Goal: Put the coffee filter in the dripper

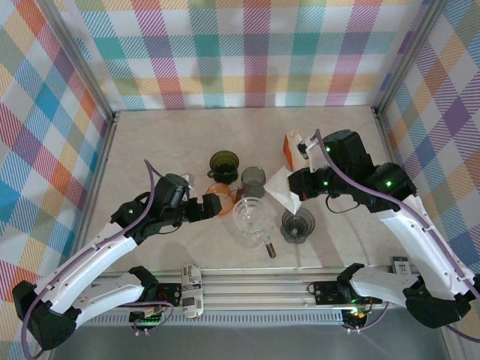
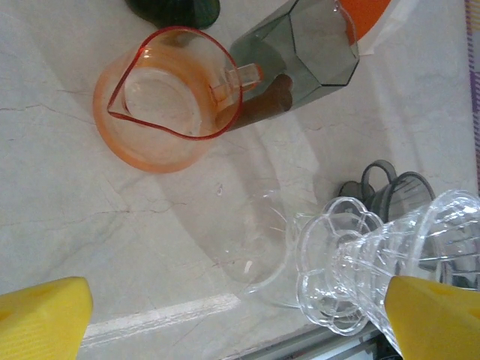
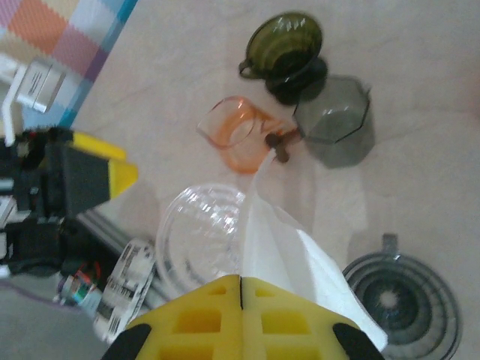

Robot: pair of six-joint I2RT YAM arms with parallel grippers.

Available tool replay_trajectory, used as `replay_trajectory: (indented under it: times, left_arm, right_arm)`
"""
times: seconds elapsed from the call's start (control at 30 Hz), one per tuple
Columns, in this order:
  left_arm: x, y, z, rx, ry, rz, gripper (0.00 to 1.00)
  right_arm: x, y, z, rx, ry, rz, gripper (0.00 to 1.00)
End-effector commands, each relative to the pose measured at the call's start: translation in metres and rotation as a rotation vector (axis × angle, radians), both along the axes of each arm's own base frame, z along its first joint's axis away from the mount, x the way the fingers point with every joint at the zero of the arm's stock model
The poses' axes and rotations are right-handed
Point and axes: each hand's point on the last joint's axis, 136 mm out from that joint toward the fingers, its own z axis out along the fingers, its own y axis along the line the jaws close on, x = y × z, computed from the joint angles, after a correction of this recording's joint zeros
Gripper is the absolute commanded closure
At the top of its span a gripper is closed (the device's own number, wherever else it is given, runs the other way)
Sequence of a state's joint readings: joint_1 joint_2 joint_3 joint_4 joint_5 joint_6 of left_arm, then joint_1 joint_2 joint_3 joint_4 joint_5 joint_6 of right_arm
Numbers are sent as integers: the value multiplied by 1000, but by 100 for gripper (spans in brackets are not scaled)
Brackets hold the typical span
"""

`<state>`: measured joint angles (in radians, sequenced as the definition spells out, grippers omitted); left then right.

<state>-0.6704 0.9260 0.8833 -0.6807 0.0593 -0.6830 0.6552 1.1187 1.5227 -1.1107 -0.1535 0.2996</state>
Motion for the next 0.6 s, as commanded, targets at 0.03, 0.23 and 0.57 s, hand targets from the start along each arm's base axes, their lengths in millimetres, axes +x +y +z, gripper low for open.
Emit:
replay_trajectory:
  times: [0.03, 0.23, 0.57]
  left_arm:
    - [-4, -1, 13, -28, -14, -27, 0]
    - [-6, -7, 15, -55, -12, -48, 2]
    - [-9, -16, 21, -95, -10, -89, 1]
  right_arm:
    - [-29, 4, -8, -40, 122, 58, 100]
    - [-38, 19, -14, -114, 144, 109, 100]
    - [-27, 44, -28, -272, 152, 146, 100]
